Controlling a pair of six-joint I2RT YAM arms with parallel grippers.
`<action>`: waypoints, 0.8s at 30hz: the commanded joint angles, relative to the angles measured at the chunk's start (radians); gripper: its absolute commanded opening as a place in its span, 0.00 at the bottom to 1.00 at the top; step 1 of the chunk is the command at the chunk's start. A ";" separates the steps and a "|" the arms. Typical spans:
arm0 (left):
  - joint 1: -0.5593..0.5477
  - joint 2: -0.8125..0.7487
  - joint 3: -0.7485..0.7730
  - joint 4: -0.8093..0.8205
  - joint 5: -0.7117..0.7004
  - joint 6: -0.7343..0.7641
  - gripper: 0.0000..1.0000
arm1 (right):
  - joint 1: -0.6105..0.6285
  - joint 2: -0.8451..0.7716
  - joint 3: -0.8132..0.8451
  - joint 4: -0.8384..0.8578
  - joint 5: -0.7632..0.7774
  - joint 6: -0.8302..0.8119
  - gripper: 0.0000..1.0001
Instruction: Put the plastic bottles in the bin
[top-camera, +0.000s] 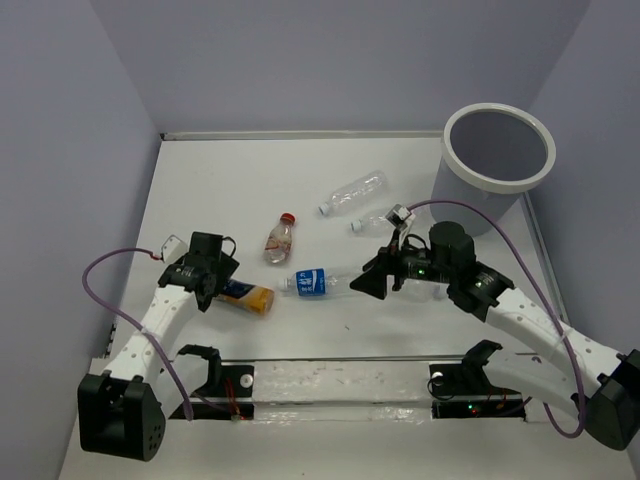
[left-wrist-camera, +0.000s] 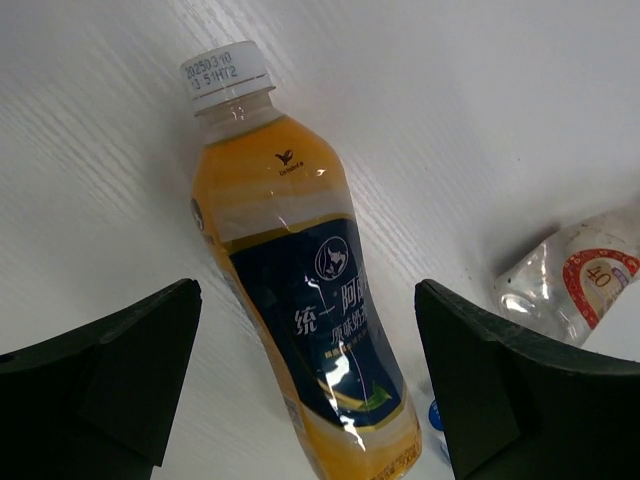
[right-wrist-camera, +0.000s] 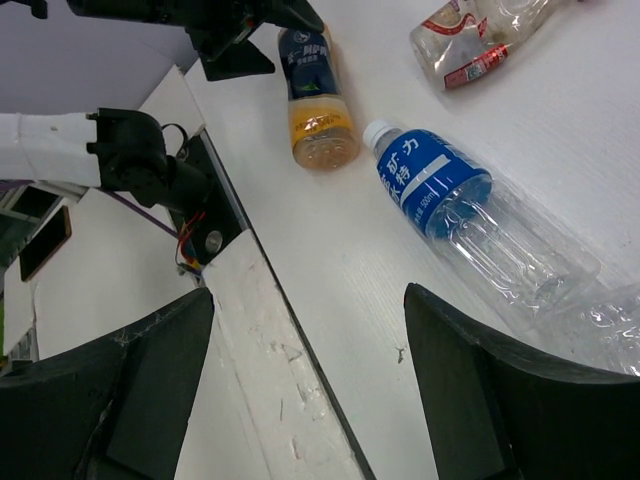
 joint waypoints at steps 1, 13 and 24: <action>-0.002 0.113 -0.079 0.146 -0.034 -0.047 0.94 | 0.019 0.017 0.014 0.081 0.014 0.006 0.82; -0.003 0.294 -0.066 0.281 -0.074 0.008 0.66 | 0.019 0.203 0.083 0.176 0.318 0.141 0.91; -0.003 -0.235 -0.053 0.295 -0.018 0.212 0.60 | 0.132 0.622 0.359 0.248 0.501 0.185 0.93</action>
